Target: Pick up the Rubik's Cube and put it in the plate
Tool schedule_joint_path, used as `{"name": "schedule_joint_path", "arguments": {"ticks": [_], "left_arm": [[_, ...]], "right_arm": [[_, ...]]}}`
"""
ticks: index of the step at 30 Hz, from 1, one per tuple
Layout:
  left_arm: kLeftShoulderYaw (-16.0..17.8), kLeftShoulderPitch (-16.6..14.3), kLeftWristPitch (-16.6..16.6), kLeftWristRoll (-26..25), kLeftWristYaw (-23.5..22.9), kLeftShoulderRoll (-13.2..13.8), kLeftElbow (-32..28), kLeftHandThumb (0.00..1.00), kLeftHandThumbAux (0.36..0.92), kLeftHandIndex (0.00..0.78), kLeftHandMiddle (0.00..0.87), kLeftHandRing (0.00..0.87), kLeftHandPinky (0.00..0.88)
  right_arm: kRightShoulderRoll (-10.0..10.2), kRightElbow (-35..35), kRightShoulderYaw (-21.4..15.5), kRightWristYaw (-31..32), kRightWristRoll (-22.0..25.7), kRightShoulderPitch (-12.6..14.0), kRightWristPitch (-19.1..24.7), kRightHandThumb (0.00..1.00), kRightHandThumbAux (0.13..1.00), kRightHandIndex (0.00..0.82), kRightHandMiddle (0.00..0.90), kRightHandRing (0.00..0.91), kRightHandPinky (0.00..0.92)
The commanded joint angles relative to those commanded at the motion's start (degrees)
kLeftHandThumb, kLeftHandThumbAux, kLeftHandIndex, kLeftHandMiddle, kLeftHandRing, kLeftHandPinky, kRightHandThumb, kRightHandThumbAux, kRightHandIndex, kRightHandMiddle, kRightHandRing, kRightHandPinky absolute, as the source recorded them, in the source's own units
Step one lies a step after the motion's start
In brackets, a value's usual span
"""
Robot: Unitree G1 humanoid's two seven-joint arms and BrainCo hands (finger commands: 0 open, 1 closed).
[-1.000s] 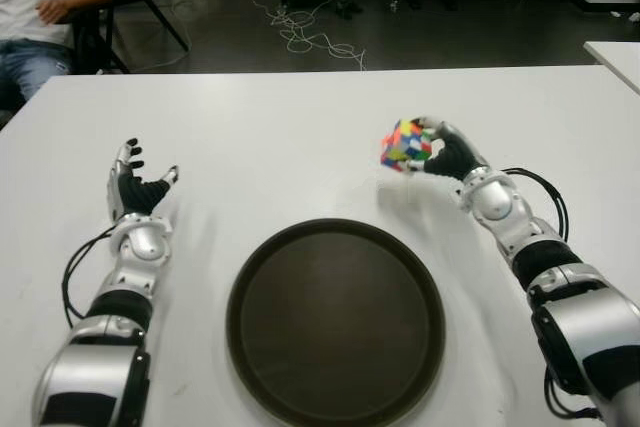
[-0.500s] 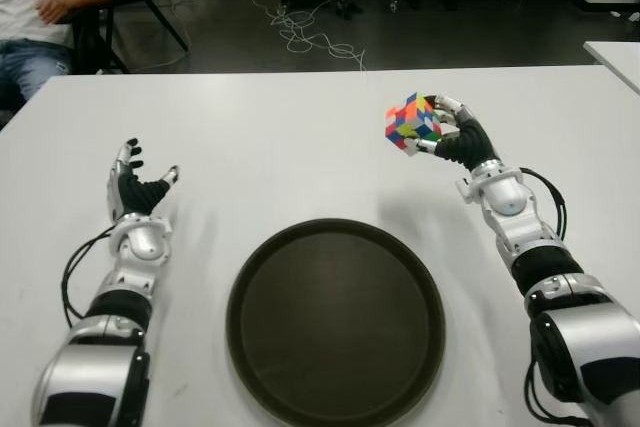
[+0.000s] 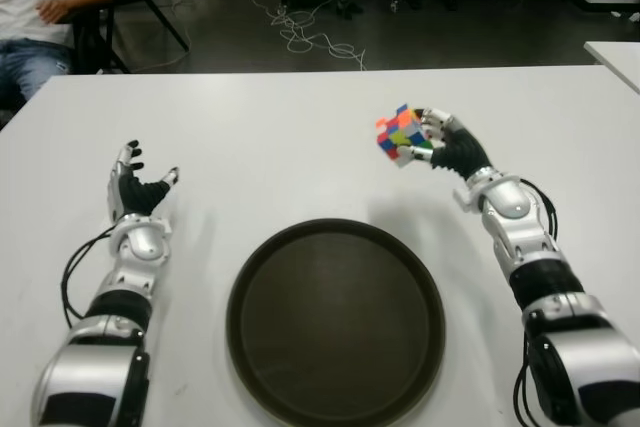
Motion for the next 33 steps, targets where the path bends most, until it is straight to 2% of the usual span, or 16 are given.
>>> {"name": "schedule_joint_path", "arguments": {"ticks": [2,5,9,11,16,20,27,32,33], "left_arm": [[0.1,0.0,-0.1,-0.1,0.0,0.0,0.1,0.23,0.754,0.115,0.176,0.192,0.253],[0.2,0.0,-0.2,-0.1,0.0,0.1,0.2,0.233,0.75,0.115,0.174,0.193,0.246],[0.3,0.1,-0.4,-0.2,0.2,0.0,0.1,0.243,0.754,0.116,0.174,0.19,0.242],[0.4,0.1,-0.5,-0.2,0.2,0.0,0.1,0.246,0.755,0.117,0.174,0.19,0.241],[0.3,0.0,-0.3,-0.2,0.1,0.0,0.0,0.227,0.747,0.109,0.165,0.17,0.193],[0.3,0.0,0.0,-0.1,0.2,0.0,0.0,0.222,0.742,0.109,0.162,0.164,0.186],[0.4,0.0,0.1,-0.2,0.1,0.0,0.0,0.219,0.732,0.109,0.167,0.176,0.205],[0.4,0.0,0.1,-0.2,0.2,-0.1,-0.1,0.208,0.729,0.107,0.166,0.174,0.191],[0.4,0.0,0.1,-0.2,0.2,-0.1,-0.1,0.207,0.73,0.106,0.166,0.174,0.192]], "right_arm": [[0.2,-1.7,0.0,0.7,0.5,0.6,1.7,0.415,0.779,0.638,0.804,0.813,0.804],[0.3,-4.0,0.1,1.2,0.7,1.3,3.6,0.608,0.739,0.503,0.795,0.806,0.797],[0.5,-8.1,0.5,2.1,1.0,2.9,5.8,0.682,0.723,0.45,0.779,0.792,0.78],[0.6,-9.9,0.7,2.3,1.0,3.6,6.6,0.691,0.721,0.443,0.776,0.789,0.777],[0.8,-17.5,2.5,4.7,1.1,7.3,7.4,0.695,0.72,0.437,0.778,0.795,0.782],[0.1,-19.1,3.5,7.2,1.0,8.0,6.6,0.689,0.721,0.435,0.787,0.81,0.803],[-1.6,-19.1,6.3,12.4,-0.4,8.3,1.8,0.679,0.725,0.432,0.772,0.814,0.806],[-2.8,-17.8,7.7,15.9,-0.7,8.4,-3.3,0.677,0.727,0.431,0.767,0.811,0.804],[-3.1,-17.6,8.0,16.6,-0.9,8.5,-4.4,0.556,0.717,0.464,0.77,0.813,0.806]]}}
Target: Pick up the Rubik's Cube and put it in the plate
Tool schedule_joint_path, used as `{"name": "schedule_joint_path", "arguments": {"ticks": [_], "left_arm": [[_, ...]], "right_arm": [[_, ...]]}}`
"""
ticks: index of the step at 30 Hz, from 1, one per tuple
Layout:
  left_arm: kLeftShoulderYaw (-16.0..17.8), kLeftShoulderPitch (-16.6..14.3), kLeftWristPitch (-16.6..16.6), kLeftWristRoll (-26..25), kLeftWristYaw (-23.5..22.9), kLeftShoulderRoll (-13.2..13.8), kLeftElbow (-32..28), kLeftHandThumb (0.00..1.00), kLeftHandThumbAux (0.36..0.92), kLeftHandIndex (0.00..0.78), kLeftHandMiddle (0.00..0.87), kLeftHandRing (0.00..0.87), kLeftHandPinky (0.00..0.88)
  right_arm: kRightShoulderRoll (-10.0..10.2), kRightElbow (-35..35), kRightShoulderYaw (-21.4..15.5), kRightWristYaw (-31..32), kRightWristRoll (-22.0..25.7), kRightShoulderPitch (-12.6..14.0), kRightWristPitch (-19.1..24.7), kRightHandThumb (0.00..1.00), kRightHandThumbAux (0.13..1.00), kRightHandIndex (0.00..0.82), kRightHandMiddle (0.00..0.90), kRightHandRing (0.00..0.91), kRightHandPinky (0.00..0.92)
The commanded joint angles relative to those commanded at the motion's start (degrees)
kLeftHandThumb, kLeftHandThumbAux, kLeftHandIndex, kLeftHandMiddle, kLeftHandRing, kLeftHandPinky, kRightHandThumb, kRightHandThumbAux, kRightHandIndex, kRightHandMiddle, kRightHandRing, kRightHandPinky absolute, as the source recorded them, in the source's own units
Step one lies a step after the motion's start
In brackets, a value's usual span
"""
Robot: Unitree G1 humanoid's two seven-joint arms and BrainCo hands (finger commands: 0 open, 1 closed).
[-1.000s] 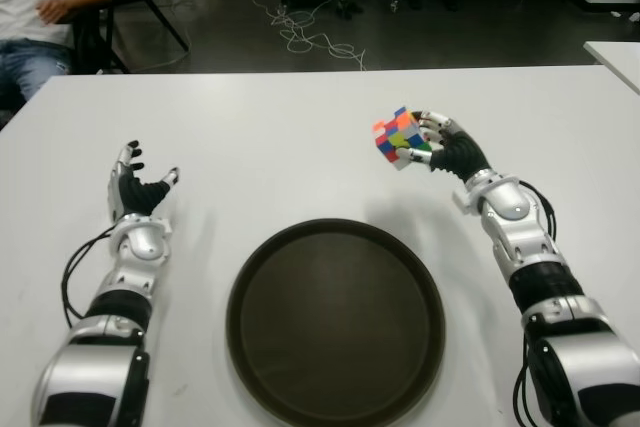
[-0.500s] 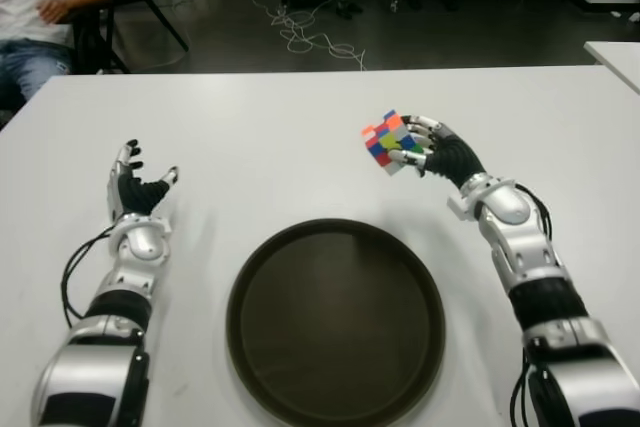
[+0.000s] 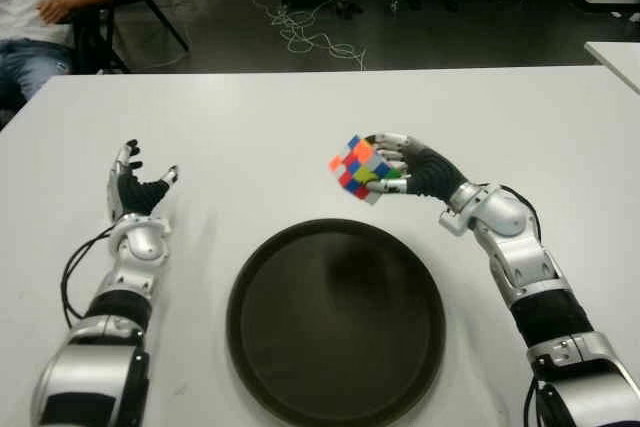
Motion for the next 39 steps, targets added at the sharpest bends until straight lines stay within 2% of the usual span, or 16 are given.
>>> {"name": "schedule_joint_path", "arguments": {"ticks": [1,3,6,9,17,30,34,39], "left_arm": [[0.0,0.0,0.0,0.0,0.0,0.0,0.0,0.207,0.732,0.105,0.167,0.175,0.195],[0.0,0.1,-0.4,0.0,0.0,0.0,0.1,0.212,0.74,0.106,0.169,0.176,0.198],[-0.1,0.1,-0.4,0.1,0.0,0.0,0.1,0.217,0.754,0.108,0.17,0.177,0.198],[-0.1,0.1,-0.4,0.1,-0.1,0.0,0.0,0.217,0.757,0.109,0.171,0.177,0.196],[0.0,0.2,-0.3,0.0,-0.1,0.0,-0.1,0.219,0.75,0.111,0.171,0.174,0.193],[-0.1,0.4,-0.4,0.1,-0.1,0.0,-0.5,0.205,0.76,0.116,0.179,0.183,0.206],[-0.2,0.4,-0.3,0.2,-0.1,0.0,-0.6,0.2,0.763,0.114,0.178,0.184,0.211],[-0.2,0.5,0.0,0.2,-0.2,0.1,-0.7,0.202,0.754,0.111,0.173,0.18,0.201]], "right_arm": [[-0.2,0.2,0.2,0.4,-0.1,0.0,-0.8,0.362,0.707,0.513,0.775,0.818,0.81],[-0.8,0.6,0.9,1.4,-0.7,0.1,-3.0,0.152,0.691,0.573,0.78,0.821,0.809],[-1.5,1.0,1.7,1.8,-1.7,0.1,-5.6,0.049,0.688,0.613,0.782,0.822,0.809],[-1.7,1.3,2.1,1.6,-2.6,0.1,-7.7,0.016,0.693,0.62,0.783,0.822,0.811],[-2.1,1.9,2.9,-0.8,-5.6,0.2,-11.3,0.0,0.67,0.612,0.781,0.823,0.814],[-3.2,1.8,4.7,-5.1,-12.1,-0.2,-11.0,0.0,0.653,0.568,0.768,0.813,0.807],[-3.4,2.5,5.1,-4.8,-12.2,-0.5,-11.4,0.0,0.668,0.569,0.773,0.818,0.815],[-3.3,3.9,5.4,-2.5,-9.9,-0.8,-12.5,0.0,0.681,0.579,0.776,0.822,0.815]]}}
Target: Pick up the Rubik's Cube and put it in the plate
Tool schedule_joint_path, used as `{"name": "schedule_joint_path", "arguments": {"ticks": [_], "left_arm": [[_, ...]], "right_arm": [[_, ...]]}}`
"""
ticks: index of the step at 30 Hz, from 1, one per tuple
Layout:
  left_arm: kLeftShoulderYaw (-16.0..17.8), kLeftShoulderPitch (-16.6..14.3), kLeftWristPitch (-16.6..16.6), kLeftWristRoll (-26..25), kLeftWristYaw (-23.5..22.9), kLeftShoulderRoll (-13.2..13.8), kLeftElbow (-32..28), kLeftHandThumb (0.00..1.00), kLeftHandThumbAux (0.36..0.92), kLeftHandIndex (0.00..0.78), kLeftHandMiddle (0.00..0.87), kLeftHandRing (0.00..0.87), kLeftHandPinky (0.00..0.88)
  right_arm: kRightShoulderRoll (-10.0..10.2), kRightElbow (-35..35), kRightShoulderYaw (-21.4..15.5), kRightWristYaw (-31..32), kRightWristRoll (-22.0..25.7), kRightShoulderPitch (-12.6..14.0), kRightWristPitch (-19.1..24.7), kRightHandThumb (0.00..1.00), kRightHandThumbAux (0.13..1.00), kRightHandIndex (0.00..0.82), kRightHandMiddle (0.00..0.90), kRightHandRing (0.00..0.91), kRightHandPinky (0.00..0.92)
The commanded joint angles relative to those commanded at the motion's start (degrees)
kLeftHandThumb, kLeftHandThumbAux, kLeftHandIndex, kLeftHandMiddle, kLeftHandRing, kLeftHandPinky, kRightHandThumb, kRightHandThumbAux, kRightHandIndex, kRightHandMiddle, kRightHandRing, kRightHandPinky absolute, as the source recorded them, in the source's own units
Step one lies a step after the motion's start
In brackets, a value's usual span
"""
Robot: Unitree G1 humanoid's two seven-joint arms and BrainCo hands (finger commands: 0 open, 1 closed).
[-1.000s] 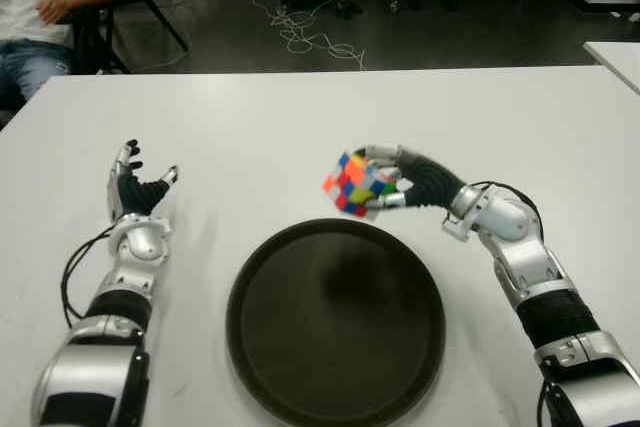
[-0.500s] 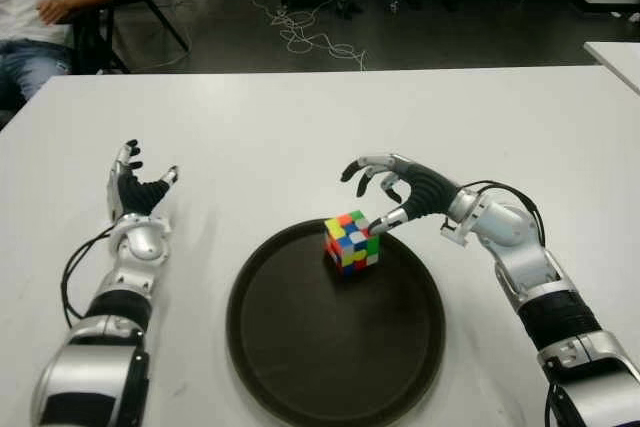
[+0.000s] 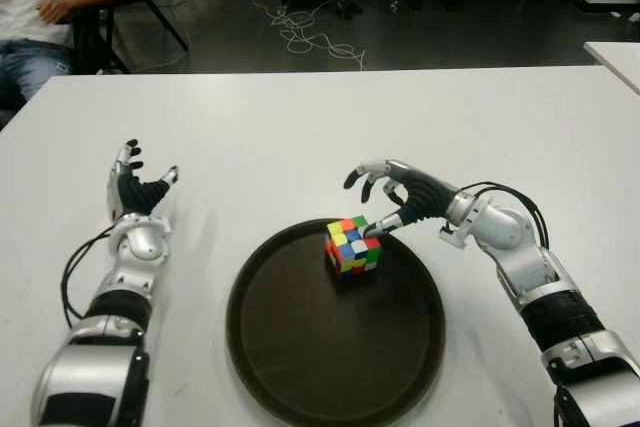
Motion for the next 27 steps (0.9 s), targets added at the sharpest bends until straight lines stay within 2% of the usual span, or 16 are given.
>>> {"name": "schedule_joint_path", "arguments": {"ticks": [6,17,25,27], "left_arm": [[0.3,0.0,-0.8,-0.4,-0.2,-0.1,0.2,0.223,0.758,0.115,0.173,0.181,0.202],[0.5,-0.1,-1.7,-0.6,-0.5,0.0,0.8,0.211,0.755,0.114,0.184,0.2,0.237],[0.1,0.0,-1.5,-0.1,-0.4,0.1,0.7,0.198,0.759,0.111,0.174,0.19,0.218],[0.1,0.1,-1.4,0.0,-0.4,0.1,0.6,0.189,0.759,0.11,0.177,0.192,0.219]], "right_arm": [[0.3,2.1,-0.2,4.1,3.4,-0.6,-1.6,0.0,0.684,0.585,0.783,0.827,0.813],[1.0,4.4,-0.8,7.7,6.9,-1.4,-2.5,0.0,0.705,0.607,0.795,0.835,0.822],[1.1,7.2,-1.8,5.6,6.0,-2.9,-3.4,0.0,0.702,0.599,0.798,0.842,0.83],[1.5,9.5,-3.2,2.8,5.8,-3.8,-3.5,0.0,0.695,0.58,0.792,0.838,0.824]]}}
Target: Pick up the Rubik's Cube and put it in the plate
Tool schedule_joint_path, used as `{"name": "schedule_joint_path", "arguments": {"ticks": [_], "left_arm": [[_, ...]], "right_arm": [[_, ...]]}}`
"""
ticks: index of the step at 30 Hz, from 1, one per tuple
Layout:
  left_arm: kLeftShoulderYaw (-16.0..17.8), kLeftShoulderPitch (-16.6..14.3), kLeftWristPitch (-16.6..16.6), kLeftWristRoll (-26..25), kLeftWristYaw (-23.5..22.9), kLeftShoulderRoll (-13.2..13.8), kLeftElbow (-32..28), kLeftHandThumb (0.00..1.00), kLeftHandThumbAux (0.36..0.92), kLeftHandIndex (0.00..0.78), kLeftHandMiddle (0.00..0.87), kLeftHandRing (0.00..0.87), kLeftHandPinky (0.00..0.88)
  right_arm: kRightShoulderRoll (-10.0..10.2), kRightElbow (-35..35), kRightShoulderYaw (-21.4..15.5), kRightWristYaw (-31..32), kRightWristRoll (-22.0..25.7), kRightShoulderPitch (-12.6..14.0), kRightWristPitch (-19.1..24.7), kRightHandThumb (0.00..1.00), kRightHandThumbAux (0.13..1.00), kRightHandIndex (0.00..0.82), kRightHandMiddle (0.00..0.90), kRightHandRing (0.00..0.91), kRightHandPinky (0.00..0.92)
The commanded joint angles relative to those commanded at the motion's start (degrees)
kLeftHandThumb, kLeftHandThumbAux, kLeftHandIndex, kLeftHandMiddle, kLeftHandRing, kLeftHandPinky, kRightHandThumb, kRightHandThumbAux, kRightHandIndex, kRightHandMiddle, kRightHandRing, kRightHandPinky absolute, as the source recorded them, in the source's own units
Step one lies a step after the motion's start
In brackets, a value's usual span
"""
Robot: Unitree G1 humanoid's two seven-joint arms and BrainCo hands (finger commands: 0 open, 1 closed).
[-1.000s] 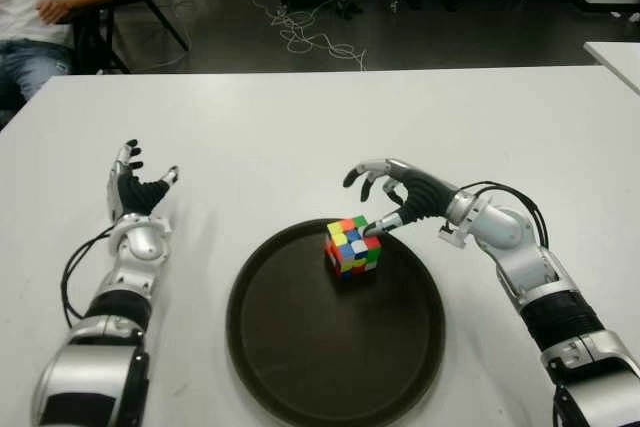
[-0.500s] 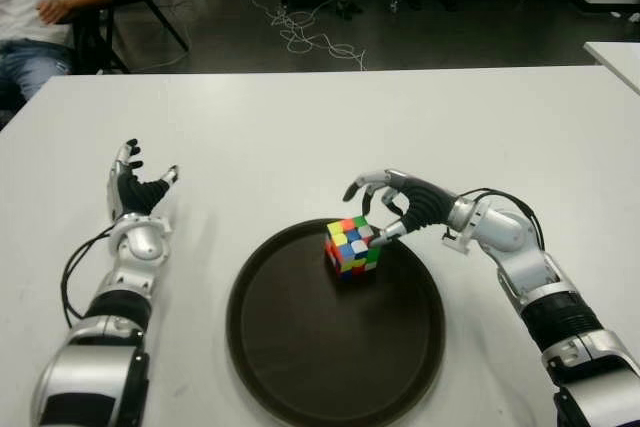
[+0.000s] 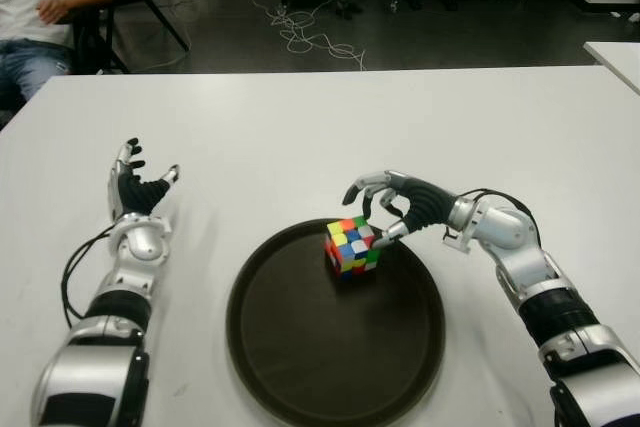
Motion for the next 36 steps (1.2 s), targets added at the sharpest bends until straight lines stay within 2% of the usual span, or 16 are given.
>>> {"name": "schedule_joint_path", "arguments": {"ticks": [5,8,11,16,20,24,26,32,34,36], "left_arm": [[-0.1,0.0,0.2,0.2,0.3,-0.1,0.1,0.185,0.766,0.107,0.175,0.187,0.213],[0.0,-0.2,0.5,0.1,0.4,-0.1,0.1,0.189,0.769,0.106,0.171,0.182,0.2],[0.2,-0.3,0.6,-0.1,0.6,-0.2,0.4,0.209,0.774,0.106,0.163,0.174,0.193],[0.2,-0.4,1.0,0.0,0.8,-0.2,0.5,0.219,0.767,0.106,0.159,0.168,0.184],[0.2,-0.4,0.8,-0.1,0.7,-0.2,0.3,0.221,0.763,0.113,0.17,0.183,0.22],[0.2,-0.3,0.9,-0.1,0.5,-0.2,0.1,0.203,0.753,0.108,0.18,0.193,0.227],[0.2,-0.3,0.9,-0.1,0.4,-0.2,0.1,0.201,0.754,0.109,0.184,0.197,0.236],[0.3,-0.3,0.5,-0.2,0.3,-0.1,0.2,0.215,0.757,0.115,0.183,0.195,0.237],[0.4,-0.3,0.2,-0.3,0.4,-0.2,0.4,0.23,0.757,0.119,0.178,0.191,0.231],[0.5,-0.3,0.0,-0.4,0.4,-0.2,0.4,0.241,0.763,0.121,0.174,0.186,0.217]], "right_arm": [[1.3,4.6,-4.1,-7.9,0.5,-1.6,-0.9,0.0,0.689,0.542,0.765,0.819,0.805],[2.3,7.1,-6.1,-12.5,0.5,-2.9,-2.3,0.003,0.694,0.558,0.771,0.822,0.816],[4.7,10.0,-9.1,-19.8,1.0,-4.0,-4.7,0.06,0.69,0.587,0.787,0.832,0.829],[6.3,13.1,-12.0,-26.4,1.4,-5.7,-6.6,0.11,0.681,0.611,0.807,0.844,0.841],[6.6,15.6,-13.8,-30.0,1.8,-7.4,-6.4,0.153,0.686,0.6,0.795,0.833,0.83],[6.5,17.6,-15.2,-32.6,1.9,-9.0,-5.7,0.121,0.682,0.56,0.757,0.808,0.808],[6.4,18.3,-15.7,-33.4,1.9,-9.5,-5.7,0.113,0.682,0.542,0.731,0.787,0.787],[6.4,19.5,-16.9,-36.2,1.9,-10.4,-6.1,0.132,0.71,0.5,0.606,0.661,0.632],[6.3,20.0,-17.2,-37.3,1.7,-10.7,-6.1,0.124,0.719,0.486,0.56,0.605,0.573],[6.1,20.3,-17.2,-37.9,1.4,-10.8,-6.1,0.095,0.715,0.439,0.477,0.523,0.488]]}}
